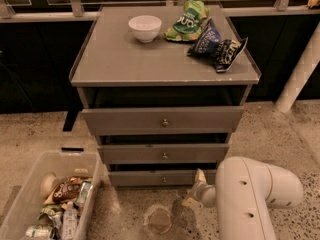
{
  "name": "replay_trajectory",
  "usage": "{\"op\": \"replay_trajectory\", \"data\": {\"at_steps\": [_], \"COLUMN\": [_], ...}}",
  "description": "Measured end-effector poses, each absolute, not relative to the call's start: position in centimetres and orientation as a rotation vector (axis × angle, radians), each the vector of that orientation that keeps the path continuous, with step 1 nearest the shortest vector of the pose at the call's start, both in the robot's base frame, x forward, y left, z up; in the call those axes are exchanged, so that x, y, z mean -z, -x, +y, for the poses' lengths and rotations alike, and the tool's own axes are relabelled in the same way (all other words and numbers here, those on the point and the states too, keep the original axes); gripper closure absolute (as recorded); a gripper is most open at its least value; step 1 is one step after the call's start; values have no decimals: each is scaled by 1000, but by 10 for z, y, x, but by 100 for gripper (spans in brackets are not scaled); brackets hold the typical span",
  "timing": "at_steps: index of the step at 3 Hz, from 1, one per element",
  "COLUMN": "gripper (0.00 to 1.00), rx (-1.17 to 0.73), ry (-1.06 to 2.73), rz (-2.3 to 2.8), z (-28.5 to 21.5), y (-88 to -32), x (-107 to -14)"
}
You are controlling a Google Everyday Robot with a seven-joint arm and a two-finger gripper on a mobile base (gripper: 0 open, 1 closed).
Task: Open bottom drawer
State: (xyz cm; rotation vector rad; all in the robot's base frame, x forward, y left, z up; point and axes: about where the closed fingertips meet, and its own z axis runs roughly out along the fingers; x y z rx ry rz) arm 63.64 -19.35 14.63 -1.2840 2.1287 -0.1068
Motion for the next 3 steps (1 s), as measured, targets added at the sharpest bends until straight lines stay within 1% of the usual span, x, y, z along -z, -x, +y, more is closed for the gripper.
{"op": "replay_trajectory", "data": {"at_steps": [2,3], "gripper": [0,0], "rx": [88,114], "ry": [1297,1289], "rz": [2143,2131], "z": [-195,-193], "y": [-645,-645], "x": [-150,-156]}}
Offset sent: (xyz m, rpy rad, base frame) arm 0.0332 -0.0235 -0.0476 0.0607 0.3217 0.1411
